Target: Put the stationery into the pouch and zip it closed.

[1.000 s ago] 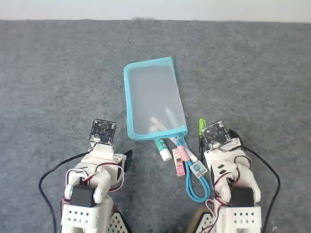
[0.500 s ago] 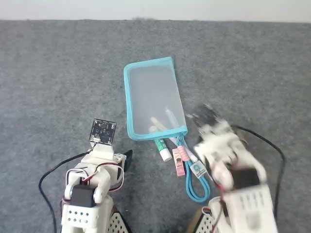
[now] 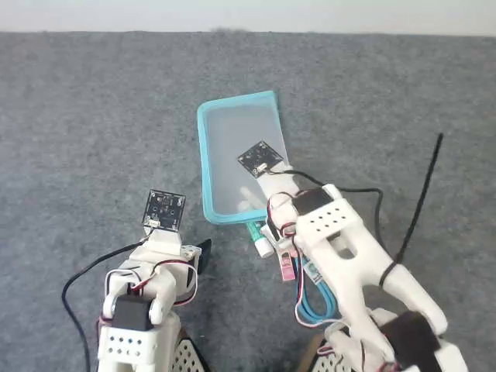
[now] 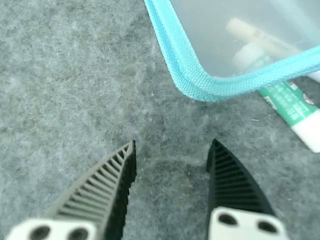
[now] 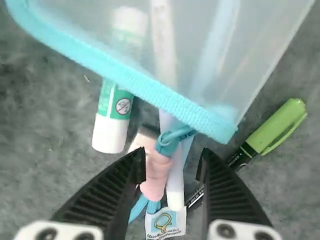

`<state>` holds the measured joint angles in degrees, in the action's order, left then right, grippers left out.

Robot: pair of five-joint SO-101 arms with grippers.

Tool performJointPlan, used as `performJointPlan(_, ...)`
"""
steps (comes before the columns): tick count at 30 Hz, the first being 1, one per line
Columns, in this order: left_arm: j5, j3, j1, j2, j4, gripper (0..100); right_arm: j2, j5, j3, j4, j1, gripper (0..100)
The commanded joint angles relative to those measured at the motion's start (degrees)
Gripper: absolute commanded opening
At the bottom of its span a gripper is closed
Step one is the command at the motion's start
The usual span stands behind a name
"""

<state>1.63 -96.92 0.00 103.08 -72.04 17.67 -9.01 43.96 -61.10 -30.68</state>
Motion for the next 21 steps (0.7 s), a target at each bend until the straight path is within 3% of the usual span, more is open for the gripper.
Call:
performJointPlan(1, -0.4, 0.4, -0.3, 1.2, -0.3, 22, -0.4, 1.2, -3.1, 0.8, -1.0, 18.1)
performJointPlan(4, -0.4, 0.4, -0.3, 1.2, -0.3, 22, 0.0, 1.4, -0.6, 2.4, -1.2, 19.0)
performJointPlan(10, -0.4, 0.4, -0.3, 1.2, -0.3, 22, -0.1, 4.5, 1.8, 4.5, -1.0, 32.5)
performJointPlan(21, -0.4, 0.4, -0.3, 1.2, -0.3, 22, -0.7, 5.0, 3.4, 5.1, -1.5, 32.9)
